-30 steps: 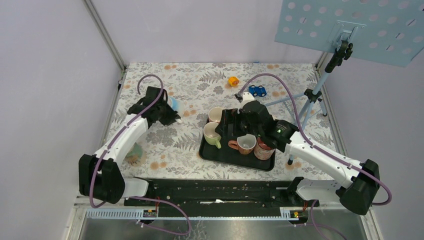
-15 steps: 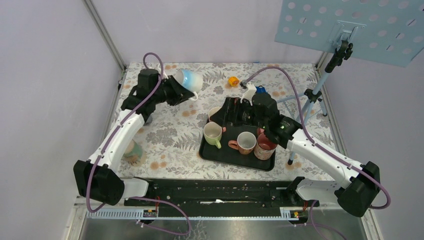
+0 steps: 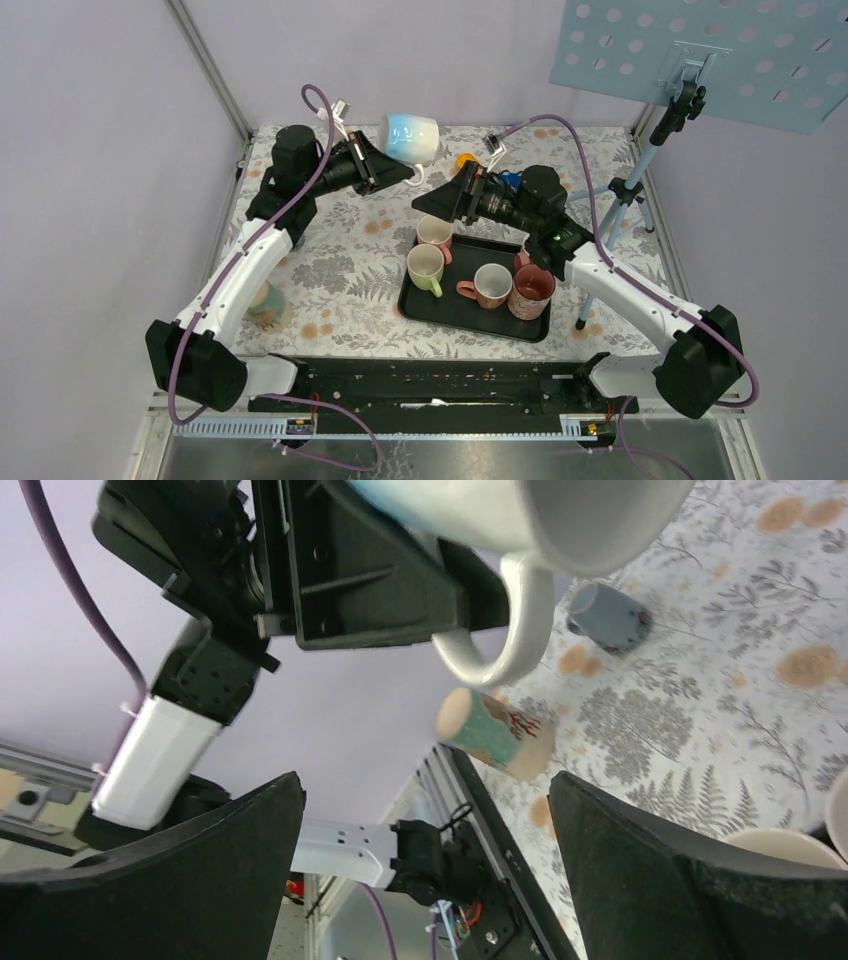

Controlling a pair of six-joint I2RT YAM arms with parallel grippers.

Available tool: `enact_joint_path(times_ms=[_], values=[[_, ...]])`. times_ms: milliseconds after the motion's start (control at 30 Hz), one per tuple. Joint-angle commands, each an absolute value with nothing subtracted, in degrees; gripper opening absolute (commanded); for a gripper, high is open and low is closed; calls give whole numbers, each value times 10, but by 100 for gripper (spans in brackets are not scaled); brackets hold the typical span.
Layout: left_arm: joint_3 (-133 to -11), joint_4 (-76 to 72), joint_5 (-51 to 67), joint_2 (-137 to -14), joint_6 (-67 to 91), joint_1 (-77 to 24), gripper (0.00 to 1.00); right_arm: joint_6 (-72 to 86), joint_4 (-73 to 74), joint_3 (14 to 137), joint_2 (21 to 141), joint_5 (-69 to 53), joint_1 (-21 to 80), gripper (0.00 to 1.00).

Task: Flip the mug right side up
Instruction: Turn over the cup at the center of the board.

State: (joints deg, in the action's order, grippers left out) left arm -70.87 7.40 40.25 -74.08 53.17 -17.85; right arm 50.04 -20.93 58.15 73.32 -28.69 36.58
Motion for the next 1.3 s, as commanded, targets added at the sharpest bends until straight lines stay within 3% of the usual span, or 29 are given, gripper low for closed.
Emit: enact_joint_path(times_ms=[0,200,433,767,1200,1267], values=[[-737,-70,462,-718,556,-192,0,567,-332,583,749,-352,347,99],[-742,-94,480,-723,568,-208,0,639,-422,586,775,-392,326,89],[-732,-138,489,-731,596,-221,0,688,-481,594,804,-418,324,64],[-724,-158,496,-735,609,-230,0,703,-511,586,800,-414,319,54],[-710,-167,497,-734,608,-232,0,700,-497,586,792,-409,319,21],[-706,-165,496,-732,606,-232,0,696,-490,586,790,-407,319,12]])
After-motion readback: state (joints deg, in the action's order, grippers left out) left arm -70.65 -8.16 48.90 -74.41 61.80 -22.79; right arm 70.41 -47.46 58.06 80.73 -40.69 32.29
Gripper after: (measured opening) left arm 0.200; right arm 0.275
